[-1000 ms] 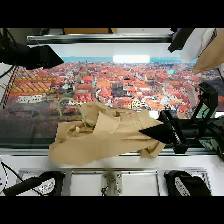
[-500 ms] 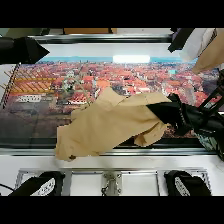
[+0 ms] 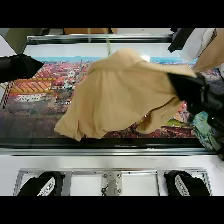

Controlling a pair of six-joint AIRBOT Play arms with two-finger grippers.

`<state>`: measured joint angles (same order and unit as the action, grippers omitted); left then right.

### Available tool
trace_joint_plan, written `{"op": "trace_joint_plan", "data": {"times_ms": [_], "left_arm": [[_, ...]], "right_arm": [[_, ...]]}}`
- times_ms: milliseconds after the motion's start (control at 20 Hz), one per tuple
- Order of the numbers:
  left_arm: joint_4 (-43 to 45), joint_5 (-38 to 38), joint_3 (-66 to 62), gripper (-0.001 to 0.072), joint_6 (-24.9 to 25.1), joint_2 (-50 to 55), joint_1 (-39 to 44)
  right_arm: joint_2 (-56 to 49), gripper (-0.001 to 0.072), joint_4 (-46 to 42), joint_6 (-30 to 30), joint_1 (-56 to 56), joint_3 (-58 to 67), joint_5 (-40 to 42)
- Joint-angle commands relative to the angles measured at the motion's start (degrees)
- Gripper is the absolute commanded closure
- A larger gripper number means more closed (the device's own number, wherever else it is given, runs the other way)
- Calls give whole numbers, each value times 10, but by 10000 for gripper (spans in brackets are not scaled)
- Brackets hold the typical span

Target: Fold the clothes and pants, and hang the long-sleeved shirts on hangers.

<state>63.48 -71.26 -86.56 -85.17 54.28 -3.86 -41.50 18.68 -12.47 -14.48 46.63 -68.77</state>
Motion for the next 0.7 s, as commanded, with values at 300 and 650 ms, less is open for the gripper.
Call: {"op": "trace_joint_plan", "data": {"times_ms": [300, 650], "left_arm": [[-6, 10, 113, 693, -1, -75, -42], [-3, 57, 191, 693, -1, -89, 63]], "right_arm": [[0, 707, 7, 8, -327, 120, 64], [-18, 706, 7, 45, -464, 228, 246]]}}
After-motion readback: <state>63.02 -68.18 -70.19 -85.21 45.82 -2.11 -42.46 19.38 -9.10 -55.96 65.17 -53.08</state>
